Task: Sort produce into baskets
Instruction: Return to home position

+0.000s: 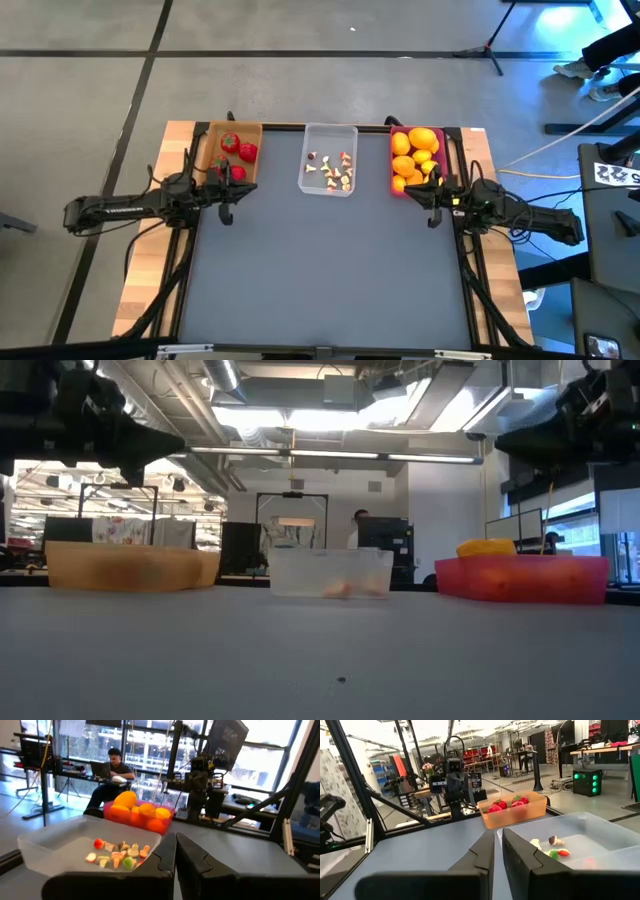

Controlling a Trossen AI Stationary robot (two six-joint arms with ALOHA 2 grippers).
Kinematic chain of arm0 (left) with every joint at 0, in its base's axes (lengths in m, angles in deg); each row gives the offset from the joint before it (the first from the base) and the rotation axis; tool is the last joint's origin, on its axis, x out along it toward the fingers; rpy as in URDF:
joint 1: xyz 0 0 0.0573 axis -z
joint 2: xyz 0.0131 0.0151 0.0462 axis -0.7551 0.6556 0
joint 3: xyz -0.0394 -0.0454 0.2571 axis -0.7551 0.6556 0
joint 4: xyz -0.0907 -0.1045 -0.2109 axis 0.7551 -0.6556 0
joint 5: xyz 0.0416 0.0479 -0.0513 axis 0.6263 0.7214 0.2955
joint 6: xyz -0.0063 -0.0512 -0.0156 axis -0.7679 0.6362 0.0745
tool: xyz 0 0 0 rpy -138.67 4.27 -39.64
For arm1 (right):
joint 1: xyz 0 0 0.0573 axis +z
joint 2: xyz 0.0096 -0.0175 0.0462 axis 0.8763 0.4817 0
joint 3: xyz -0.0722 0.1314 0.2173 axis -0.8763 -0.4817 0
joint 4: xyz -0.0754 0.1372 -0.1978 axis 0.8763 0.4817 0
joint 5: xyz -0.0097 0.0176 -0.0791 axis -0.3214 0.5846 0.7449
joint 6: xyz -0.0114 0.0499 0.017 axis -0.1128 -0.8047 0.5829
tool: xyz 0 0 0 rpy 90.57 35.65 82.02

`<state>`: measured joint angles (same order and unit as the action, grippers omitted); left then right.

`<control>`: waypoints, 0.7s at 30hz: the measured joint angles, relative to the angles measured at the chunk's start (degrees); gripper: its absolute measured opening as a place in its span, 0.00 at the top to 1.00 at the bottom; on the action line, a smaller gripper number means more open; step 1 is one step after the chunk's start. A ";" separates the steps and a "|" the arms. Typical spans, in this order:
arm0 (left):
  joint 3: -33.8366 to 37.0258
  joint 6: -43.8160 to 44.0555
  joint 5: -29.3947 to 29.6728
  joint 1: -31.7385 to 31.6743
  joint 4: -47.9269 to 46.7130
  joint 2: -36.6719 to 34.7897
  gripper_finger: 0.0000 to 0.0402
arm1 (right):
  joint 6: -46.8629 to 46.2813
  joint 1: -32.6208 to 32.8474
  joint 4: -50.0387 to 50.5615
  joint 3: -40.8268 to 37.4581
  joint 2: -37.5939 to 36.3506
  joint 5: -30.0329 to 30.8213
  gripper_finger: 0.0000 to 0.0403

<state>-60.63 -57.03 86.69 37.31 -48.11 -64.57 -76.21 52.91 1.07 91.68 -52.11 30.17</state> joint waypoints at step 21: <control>-0.07 3.93 4.68 0.10 -12.94 -3.94 0.98 | -1.41 0.02 1.94 -4.32 -1.26 -0.70 0.90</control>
<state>-60.69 -53.10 91.37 37.41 -61.05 -68.51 -77.62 52.93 3.01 87.36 -53.38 29.47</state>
